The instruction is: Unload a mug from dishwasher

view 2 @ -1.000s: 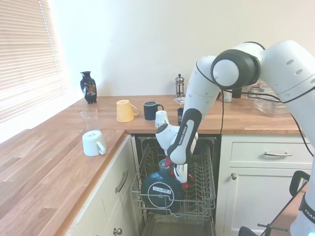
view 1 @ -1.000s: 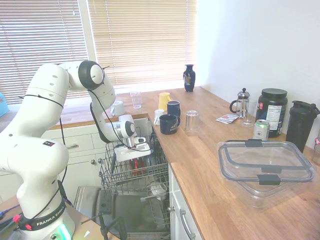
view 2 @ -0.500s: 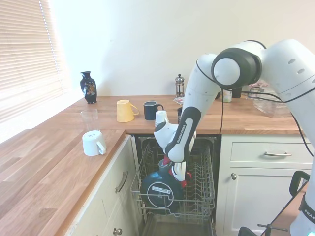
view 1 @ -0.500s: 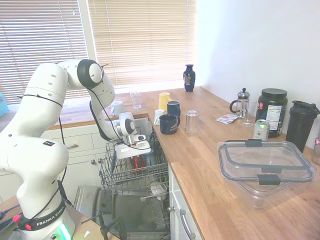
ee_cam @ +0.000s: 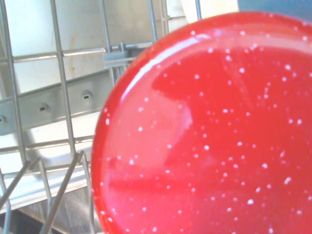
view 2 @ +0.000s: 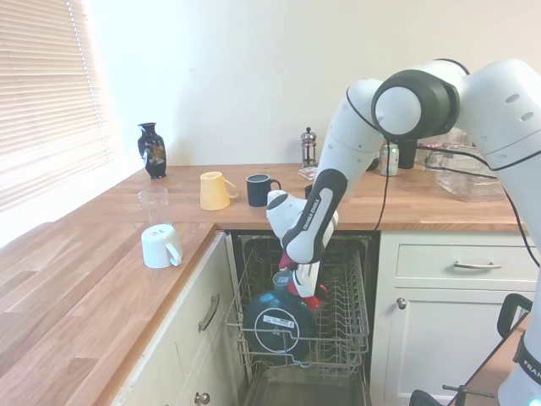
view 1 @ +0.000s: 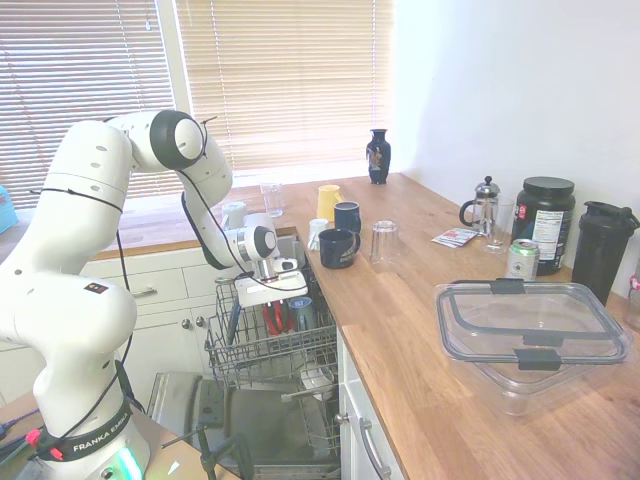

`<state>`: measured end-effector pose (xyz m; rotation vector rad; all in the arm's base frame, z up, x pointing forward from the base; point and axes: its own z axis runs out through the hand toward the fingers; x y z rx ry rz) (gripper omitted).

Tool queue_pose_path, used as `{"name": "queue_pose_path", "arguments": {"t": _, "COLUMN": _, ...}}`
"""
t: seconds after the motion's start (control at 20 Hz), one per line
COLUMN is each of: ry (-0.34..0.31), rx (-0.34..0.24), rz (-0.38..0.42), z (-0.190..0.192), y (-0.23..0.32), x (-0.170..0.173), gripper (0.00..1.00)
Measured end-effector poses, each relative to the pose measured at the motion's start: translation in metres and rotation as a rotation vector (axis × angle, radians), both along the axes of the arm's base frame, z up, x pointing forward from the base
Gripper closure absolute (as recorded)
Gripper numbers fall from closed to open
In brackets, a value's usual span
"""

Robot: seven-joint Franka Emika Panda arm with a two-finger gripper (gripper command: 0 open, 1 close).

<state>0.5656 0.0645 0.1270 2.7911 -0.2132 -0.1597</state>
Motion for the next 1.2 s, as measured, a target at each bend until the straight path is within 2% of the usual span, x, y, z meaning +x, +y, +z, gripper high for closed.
{"name": "queue_pose_path", "arguments": {"t": 0.3, "ry": -0.036, "rx": 0.009, "rz": -0.041, "z": 0.027, "y": -0.019, "x": 0.009, "gripper": 1.0}}
{"name": "queue_pose_path", "arguments": {"t": 0.75, "ry": -0.083, "rx": 0.032, "rz": -0.084, "z": 0.054, "y": -0.012, "x": 0.009, "gripper": 1.0}}
{"name": "queue_pose_path", "arguments": {"t": 1.2, "ry": -0.186, "rx": 0.114, "rz": -0.213, "z": 0.08, "y": -0.021, "x": 0.003, "gripper": 1.0}}
